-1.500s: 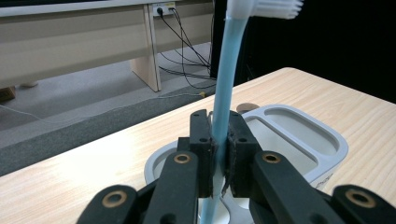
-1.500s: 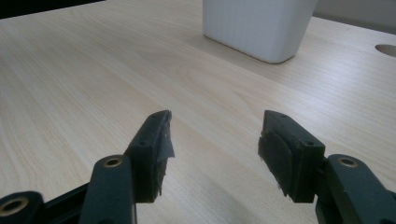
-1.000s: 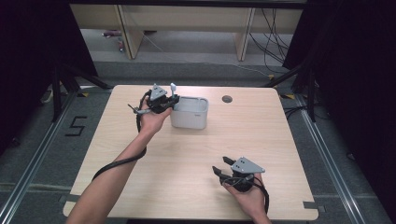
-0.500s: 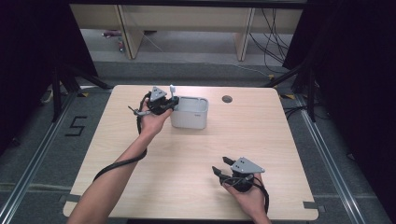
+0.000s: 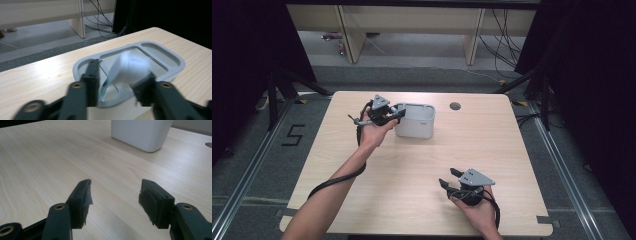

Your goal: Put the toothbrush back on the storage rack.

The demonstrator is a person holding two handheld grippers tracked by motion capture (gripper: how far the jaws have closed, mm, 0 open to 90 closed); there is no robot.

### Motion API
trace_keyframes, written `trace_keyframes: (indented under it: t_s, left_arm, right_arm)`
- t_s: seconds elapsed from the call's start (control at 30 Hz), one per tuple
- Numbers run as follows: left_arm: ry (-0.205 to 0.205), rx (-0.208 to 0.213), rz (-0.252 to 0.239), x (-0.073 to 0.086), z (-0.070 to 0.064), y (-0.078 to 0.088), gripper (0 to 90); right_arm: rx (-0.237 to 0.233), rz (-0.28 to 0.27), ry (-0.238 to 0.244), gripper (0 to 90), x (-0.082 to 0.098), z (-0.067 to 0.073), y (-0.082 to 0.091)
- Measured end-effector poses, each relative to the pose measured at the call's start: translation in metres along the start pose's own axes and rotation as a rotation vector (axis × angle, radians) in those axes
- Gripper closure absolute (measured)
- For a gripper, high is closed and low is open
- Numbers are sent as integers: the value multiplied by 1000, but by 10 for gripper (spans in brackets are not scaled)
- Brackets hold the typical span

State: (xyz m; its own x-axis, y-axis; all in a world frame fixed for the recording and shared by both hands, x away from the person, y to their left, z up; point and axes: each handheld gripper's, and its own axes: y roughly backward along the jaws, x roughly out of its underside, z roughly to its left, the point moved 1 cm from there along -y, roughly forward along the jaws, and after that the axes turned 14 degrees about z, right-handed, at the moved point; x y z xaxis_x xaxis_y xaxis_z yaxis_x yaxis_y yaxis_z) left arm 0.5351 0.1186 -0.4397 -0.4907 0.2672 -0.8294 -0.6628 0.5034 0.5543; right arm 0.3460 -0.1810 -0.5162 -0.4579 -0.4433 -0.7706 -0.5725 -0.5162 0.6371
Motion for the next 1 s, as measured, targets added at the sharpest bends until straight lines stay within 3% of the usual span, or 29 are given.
trace_keyframes:
  t_s: [0.1,0.17,0.37,0.53,0.6,0.67,0.73,0.8,1.0]
  left_arm:
    - [5,-5,-4,2,-1,7,452]
    - [30,-16,-1,5,-2,12,392]
    - [0,-26,2,14,-6,26,290]
    - [3,-27,7,28,-6,39,263]
    - [2,-31,2,32,-7,44,260]
    - [-5,-37,0,37,-6,50,258]
    - [-4,-42,-2,42,-6,55,258]
    - [-9,-40,-5,48,-7,59,258]
    - [-8,-31,-17,68,-12,73,259]
  right_arm:
    - [-1,5,-2,429,0,0,0]
    - [-4,4,-5,429,0,0,0]
    - [7,-4,1,427,0,0,0]
    - [8,-1,5,425,0,-1,1]
    - [-14,15,-14,425,1,0,1]
    - [9,1,4,425,1,-2,0]
    - [-10,7,-8,425,1,0,0]
    - [16,-8,16,424,1,-2,0]
    - [4,-2,5,424,1,-1,0]
